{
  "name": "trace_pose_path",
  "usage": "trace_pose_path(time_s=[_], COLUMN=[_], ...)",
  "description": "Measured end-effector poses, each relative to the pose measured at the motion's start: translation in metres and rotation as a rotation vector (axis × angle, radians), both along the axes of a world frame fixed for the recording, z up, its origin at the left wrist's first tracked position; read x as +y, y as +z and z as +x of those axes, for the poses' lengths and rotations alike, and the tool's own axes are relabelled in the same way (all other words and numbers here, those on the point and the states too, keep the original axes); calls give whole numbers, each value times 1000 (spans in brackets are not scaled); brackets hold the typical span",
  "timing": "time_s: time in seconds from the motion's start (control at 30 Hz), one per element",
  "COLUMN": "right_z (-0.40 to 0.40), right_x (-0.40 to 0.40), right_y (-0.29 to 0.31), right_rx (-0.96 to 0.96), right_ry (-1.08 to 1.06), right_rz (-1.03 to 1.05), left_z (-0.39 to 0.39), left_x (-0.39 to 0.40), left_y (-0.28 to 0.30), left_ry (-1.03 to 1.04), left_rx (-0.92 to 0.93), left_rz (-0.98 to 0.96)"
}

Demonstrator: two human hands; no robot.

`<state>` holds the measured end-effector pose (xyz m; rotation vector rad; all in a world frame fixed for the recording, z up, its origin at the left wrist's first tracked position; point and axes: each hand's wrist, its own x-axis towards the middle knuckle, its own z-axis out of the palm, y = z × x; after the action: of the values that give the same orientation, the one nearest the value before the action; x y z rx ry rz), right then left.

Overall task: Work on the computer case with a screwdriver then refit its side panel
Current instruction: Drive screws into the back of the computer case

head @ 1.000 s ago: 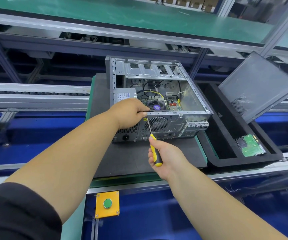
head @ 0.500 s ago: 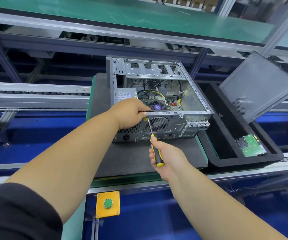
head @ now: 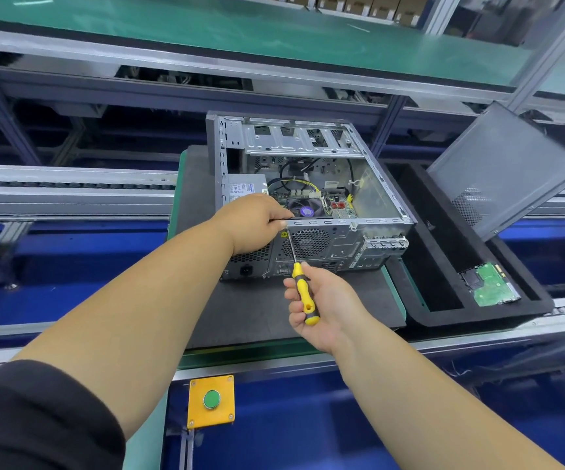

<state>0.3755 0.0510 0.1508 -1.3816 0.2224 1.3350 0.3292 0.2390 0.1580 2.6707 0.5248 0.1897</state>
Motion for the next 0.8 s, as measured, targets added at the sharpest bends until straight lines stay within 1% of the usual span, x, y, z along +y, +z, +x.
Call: trace_pose_path(time_s=[0.17, 0.33, 0.4, 0.53, 0.63, 0.73, 0.8], right_z=[-5, -7, -7, -3, -2, -5, -6], right_x=[-1, 4, 4, 6, 5, 4, 4], right_y=[-1, 5, 4, 5, 3, 0, -2], right_rx=[-129, -174, -149, -9, 52, 57, 9], right_ry=[-67, -17, -18, -16, -11, -18, -41], right_rz=[-40, -64, -29, 37, 63, 56, 41], left_z=[0, 1, 1, 0, -1, -1, -1], left_x=[1, 2, 2, 2, 1, 1, 1], left_y=[-1, -2, -3, -3, -3, -2, -3], left_ry=[2, 0, -8, -16, -15, -17, -19], left_rx=[-7, -11, -8, -12, -20, -23, -23], left_rz=[-1, -1, 5, 5, 4, 7, 8])
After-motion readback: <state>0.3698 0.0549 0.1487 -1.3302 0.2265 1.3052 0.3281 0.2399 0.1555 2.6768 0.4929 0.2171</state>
